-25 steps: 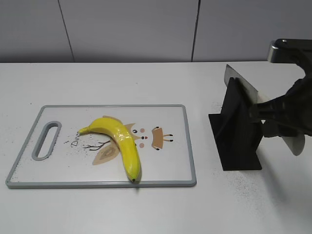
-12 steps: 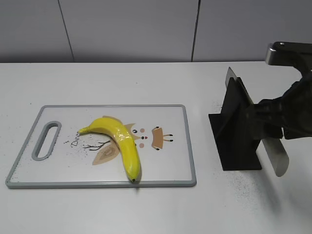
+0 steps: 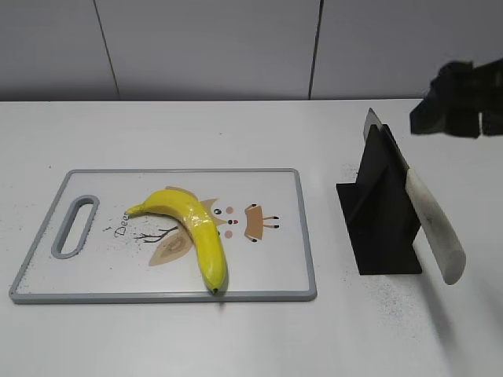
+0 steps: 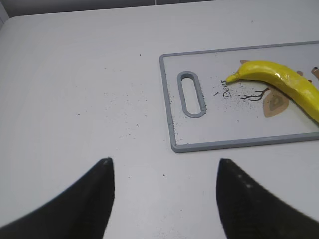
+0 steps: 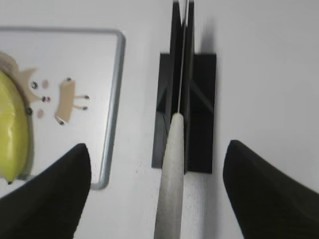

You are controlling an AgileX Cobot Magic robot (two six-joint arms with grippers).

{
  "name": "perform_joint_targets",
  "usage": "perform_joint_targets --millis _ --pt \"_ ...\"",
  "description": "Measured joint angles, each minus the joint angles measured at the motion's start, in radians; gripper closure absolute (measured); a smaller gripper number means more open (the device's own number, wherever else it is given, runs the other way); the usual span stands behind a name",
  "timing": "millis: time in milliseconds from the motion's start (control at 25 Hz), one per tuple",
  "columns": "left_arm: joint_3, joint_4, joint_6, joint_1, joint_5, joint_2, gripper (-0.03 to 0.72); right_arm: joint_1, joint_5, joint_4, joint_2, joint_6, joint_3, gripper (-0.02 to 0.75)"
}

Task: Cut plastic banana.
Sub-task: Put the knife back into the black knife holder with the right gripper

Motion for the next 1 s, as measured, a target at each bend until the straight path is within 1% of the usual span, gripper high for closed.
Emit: perform_joint_targets --millis 120,200,480,600,720,840,1000 --pt "0.000 0.000 0.000 0.000 0.000 0.000 0.091 0.000 -0.004 -0.001 -0.102 -0.070 -0.011 0.111" --pt "0.000 0.000 0.000 0.000 0.000 0.000 0.093 0.000 0.019 -0.004 -0.174 -0.140 -0.012 0.115" --pt "0.000 0.000 0.000 0.000 0.000 0.000 0.093 0.000 0.244 -0.002 -0.403 -0.331 -0.005 0.136" --pt "0.000 0.000 0.000 0.000 0.000 0.000 0.093 0.000 0.285 0.061 -0.504 -0.403 0.056 0.143" --pt "0.000 0.000 0.000 0.000 0.000 0.000 0.093 0.000 0.293 0.128 -0.614 -0.446 0.146 0.143" --pt "0.000 0.000 0.000 0.000 0.000 0.000 0.093 0.000 0.296 0.147 -0.738 -0.461 0.246 0.143" --pt "0.000 0.000 0.000 0.000 0.000 0.000 0.093 0.000 0.326 0.167 -0.885 -0.461 0.336 0.143"
